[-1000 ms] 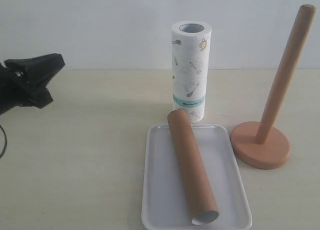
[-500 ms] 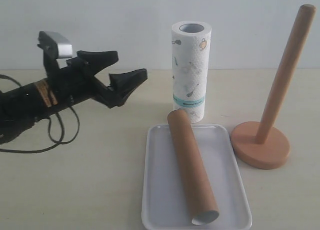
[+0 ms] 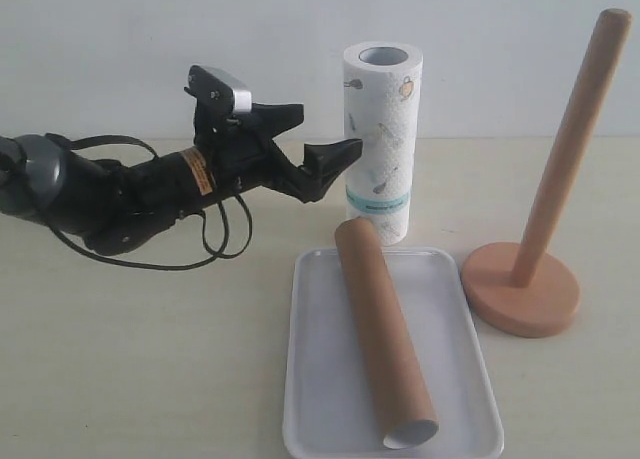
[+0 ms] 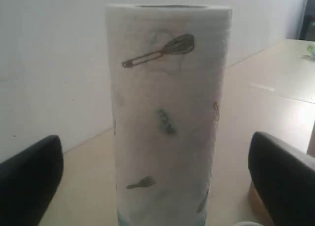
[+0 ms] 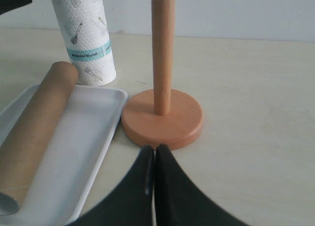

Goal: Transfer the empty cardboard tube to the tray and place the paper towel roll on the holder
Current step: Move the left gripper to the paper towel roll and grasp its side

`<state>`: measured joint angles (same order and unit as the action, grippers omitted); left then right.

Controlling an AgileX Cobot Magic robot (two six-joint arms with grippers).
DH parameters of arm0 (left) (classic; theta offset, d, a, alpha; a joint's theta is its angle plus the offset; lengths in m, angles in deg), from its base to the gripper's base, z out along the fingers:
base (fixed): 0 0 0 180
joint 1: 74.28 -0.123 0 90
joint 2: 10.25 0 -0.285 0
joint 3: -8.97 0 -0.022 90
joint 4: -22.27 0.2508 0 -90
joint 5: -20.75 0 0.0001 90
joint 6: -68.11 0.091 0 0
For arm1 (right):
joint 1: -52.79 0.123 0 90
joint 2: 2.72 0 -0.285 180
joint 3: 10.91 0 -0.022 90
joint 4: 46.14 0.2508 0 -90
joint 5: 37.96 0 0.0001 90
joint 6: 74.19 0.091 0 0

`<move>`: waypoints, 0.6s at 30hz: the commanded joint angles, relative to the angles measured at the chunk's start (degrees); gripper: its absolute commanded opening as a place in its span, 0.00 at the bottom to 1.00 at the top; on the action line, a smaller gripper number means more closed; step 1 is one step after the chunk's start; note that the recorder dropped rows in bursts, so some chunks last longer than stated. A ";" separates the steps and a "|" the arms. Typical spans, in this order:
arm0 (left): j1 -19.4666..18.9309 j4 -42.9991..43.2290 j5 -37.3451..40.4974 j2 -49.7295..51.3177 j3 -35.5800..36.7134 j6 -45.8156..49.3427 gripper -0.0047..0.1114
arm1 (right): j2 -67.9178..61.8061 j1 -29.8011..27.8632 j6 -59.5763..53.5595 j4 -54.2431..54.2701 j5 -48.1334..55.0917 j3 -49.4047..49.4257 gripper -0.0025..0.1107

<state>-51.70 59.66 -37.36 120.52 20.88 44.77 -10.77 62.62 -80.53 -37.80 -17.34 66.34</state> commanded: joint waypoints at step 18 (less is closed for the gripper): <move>3.92 -1.28 1.23 9.27 -14.27 -0.17 0.86 | 0.26 -0.16 0.01 -0.04 -0.25 -0.03 0.02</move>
<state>-48.72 58.96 -36.20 128.55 8.48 44.77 -10.77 62.62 -80.53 -37.80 -17.34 66.34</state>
